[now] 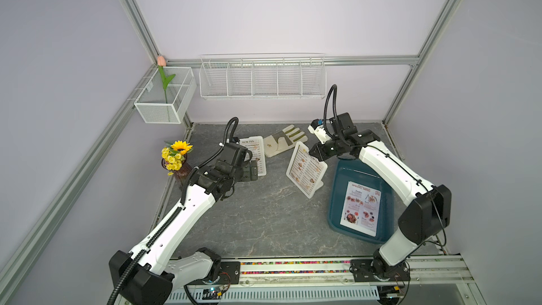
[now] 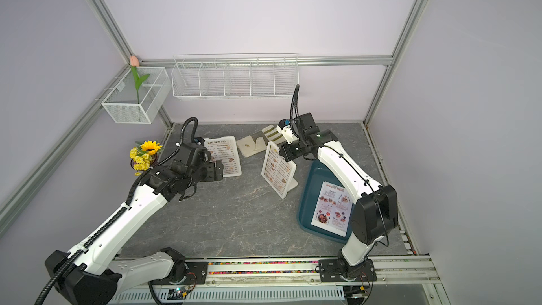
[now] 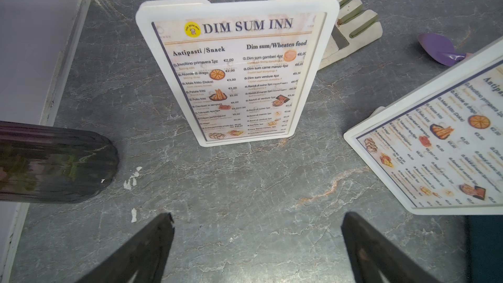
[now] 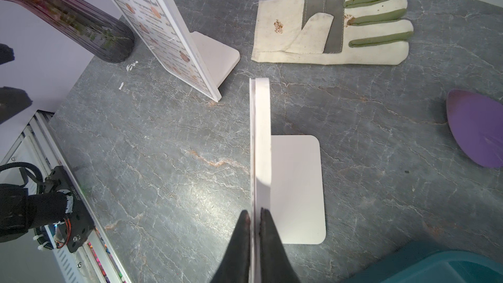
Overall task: Replace the menus in the menu holders
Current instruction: Take out the menu from the menu holder.
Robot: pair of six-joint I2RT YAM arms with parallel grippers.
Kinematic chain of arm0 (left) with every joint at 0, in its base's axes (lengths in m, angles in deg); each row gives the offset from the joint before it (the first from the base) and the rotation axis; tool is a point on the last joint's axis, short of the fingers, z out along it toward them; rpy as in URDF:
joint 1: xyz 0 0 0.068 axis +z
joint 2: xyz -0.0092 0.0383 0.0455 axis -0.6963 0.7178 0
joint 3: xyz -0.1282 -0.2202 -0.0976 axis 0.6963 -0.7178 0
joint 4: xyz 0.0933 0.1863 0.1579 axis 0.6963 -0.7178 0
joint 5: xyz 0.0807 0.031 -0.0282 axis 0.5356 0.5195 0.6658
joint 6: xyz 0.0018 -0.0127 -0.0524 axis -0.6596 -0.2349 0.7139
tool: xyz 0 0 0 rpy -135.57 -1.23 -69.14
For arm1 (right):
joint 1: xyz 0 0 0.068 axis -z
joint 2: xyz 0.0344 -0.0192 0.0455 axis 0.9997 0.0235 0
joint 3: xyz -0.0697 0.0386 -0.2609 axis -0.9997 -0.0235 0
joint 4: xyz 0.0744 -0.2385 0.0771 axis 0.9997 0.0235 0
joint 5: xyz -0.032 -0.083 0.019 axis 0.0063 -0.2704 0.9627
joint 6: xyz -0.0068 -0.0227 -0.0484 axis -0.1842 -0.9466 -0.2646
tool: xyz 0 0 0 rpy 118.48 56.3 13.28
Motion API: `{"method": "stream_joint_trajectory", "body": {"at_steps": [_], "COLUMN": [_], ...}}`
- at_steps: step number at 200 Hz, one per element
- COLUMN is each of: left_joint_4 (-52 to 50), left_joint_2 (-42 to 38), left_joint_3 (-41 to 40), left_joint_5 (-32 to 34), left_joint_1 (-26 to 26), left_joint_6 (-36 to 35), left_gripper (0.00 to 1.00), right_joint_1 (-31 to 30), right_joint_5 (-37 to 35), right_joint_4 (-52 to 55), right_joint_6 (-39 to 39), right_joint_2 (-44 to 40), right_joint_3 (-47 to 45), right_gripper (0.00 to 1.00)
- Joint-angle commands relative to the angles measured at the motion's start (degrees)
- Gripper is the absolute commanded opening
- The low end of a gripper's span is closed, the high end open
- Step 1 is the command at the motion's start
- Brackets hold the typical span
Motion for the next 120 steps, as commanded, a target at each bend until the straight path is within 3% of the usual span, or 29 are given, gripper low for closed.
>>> {"method": "stream_joint_trajectory", "body": {"at_steps": [1, 120], "left_joint_4": [-1.4, -1.1], "left_joint_2": [-1.0, -1.3], "left_joint_3": [0.0, -0.7], "left_joint_5": [1.0, 1.2], "left_joint_1": [-0.3, -0.3], "left_joint_6": [0.0, -0.1], "left_gripper": [0.99, 0.99], "right_joint_1": [0.0, 1.8], "right_joint_5": [1.9, 7.5], "right_joint_4": [0.6, -1.9], "right_joint_6": [0.5, 6.0], "right_joint_2": [-1.0, -1.6], "right_joint_3": [-0.8, -0.7], "right_gripper": [0.12, 0.08]}}
